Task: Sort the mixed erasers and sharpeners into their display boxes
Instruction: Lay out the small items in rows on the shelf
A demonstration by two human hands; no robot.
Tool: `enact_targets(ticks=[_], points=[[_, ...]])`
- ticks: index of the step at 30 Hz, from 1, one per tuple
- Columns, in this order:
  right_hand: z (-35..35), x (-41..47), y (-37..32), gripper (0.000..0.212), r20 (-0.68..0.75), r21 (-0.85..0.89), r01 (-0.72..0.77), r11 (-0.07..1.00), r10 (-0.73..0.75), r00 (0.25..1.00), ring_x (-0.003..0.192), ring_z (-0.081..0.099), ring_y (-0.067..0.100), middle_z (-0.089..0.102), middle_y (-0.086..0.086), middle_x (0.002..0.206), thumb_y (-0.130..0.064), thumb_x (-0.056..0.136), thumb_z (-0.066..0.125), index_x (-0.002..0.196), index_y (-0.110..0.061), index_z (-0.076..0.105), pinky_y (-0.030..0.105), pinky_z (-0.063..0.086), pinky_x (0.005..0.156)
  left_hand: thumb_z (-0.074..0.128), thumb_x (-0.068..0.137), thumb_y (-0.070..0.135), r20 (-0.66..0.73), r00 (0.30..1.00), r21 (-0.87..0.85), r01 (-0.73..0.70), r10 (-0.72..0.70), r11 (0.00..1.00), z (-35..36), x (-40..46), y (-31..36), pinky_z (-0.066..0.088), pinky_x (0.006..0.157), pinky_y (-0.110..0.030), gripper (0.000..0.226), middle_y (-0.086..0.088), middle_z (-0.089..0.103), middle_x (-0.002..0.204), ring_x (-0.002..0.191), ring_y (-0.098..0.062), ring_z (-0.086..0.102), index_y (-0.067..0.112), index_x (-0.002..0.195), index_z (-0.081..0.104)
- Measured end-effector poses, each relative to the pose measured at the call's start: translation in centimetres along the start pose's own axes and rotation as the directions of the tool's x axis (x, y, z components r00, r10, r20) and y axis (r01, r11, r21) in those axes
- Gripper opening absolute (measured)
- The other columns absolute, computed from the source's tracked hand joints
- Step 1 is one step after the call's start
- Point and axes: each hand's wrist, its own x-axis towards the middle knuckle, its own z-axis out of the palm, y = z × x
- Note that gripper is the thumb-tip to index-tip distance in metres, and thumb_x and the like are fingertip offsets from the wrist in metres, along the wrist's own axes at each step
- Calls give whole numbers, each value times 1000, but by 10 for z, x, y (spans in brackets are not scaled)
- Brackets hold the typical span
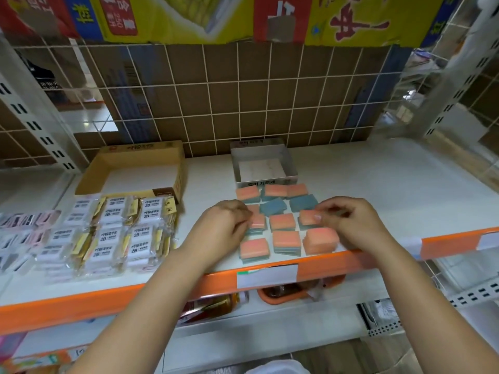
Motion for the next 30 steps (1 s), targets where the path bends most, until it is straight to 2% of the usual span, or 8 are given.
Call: enact_targets(ticks=[3,7,10,13,15,21,25,30], points=[[0,0,-5,12,-23,-47,24,999,-25,999,80,57,8,64,-15,82,-10,79,69,81,-23,69,20,45,75,43,80,23,-55,998,-21,16,-17,1000,-7,-2,3,46,86,-33,40,-10,66,107,98,-29,60,7,107,69],[12,-5,-26,15,-62,-226,227,947,-246,967,95,56,18,62,-4,94,-4,78,67,90,-11,71,19,38,80,41,84,29,-126,992,-27,-6,3,1000,-27,-12,3,49,81,-34,39,-6,66,103,94,-27,61,12,104,69],[34,-10,-55,24,52,-283,396,874,-399,916,104,55,21,62,-1,104,-18,75,59,95,-12,72,22,36,88,41,84,35,-189,981,-50,32,-41,998,-44,-33,-7,46,83,-29,42,-5,66,104,95,-25,61,12,108,67],[69,-19,-89,25,198,-253,485,837,-446,873,113,47,15,55,-4,121,-23,81,59,103,-18,69,18,34,95,42,84,36,-271,956,-47,107,-116,993,-64,-68,-26,40,88,-28,44,-6,64,110,101,-24,59,12,113,64],[98,-25,-109,33,275,-240,555,797,-492,826,118,47,20,52,0,128,-29,80,57,110,-19,67,26,35,98,42,83,37,-315,934,-38,162,-166,986,-78,-96,-41,41,91,-30,46,-8,63,113,105,-25,57,11,115,63],[198,-51,-167,42,421,-221,725,652,-607,674,111,56,30,60,9,124,-36,81,47,112,-16,66,38,39,99,42,84,34,-462,843,33,328,-277,944,-118,-200,-98,38,92,-25,45,-11,59,120,109,-23,52,11,118,61],[271,-75,-212,42,473,-190,801,567,-662,581,110,59,29,61,10,123,-35,82,46,112,-14,66,26,34,101,44,83,31,-483,809,89,427,-336,900,-145,-271,-143,36,90,-30,44,-14,60,116,105,-30,57,7,115,62],[360,-110,-263,39,497,-121,859,498,-718,487,101,63,31,63,14,116,-31,82,47,107,-11,68,36,44,92,44,82,30,-500,758,111,536,-419,837,-172,-360,-189,36,89,-32,44,-16,61,113,102,-33,59,5,114,62]])
